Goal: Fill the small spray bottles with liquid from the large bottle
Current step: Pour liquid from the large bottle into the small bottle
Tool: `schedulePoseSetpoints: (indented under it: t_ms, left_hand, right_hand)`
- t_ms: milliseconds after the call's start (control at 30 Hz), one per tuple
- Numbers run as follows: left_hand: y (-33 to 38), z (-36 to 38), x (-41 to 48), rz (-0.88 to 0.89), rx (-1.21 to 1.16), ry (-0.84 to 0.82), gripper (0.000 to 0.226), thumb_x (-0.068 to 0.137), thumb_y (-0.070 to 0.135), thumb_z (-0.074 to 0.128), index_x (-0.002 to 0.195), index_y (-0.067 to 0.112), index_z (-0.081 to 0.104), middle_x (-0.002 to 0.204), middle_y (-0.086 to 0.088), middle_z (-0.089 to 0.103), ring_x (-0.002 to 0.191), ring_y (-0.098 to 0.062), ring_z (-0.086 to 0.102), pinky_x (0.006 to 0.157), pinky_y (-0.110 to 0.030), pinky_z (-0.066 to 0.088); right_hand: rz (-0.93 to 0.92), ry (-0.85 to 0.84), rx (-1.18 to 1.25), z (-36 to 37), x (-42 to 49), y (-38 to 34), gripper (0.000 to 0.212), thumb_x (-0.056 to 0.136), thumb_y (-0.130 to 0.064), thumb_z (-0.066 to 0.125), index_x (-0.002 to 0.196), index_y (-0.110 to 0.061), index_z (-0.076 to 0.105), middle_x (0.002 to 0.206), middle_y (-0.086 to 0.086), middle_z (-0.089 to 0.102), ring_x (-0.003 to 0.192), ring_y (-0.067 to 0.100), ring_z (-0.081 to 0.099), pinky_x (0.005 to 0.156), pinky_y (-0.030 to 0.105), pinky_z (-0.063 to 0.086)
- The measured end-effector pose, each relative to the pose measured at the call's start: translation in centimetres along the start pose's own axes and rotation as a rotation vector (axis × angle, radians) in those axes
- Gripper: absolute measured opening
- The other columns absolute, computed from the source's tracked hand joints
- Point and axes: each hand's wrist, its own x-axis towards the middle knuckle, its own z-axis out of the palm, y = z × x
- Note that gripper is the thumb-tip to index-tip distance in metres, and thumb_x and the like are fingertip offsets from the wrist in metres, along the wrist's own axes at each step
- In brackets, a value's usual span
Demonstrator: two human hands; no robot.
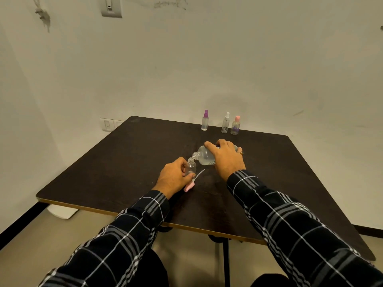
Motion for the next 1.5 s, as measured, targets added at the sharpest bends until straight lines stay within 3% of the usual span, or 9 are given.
schedulePoseSetpoints:
  t_ms: [1500]
  left_hand:
    - [-0.11,-0.02,-0.03,0.002,0.014,0.000,0.026,0.087,0.036,0.076,0.101,0.031,0.055,0.088,0.010,0.067,0.083,-0.006,0.064,0.080,-0.033,0.058]
  right_hand:
    - [-0.008,-0.010,-0.018,-0.20,0.05,-0.03,0.076,0.087,-0.021,0.072,0.146,-0.039,0.029,0.143,0.010,0.036,0.136,0.033,0.033,0.108,0.068,0.030]
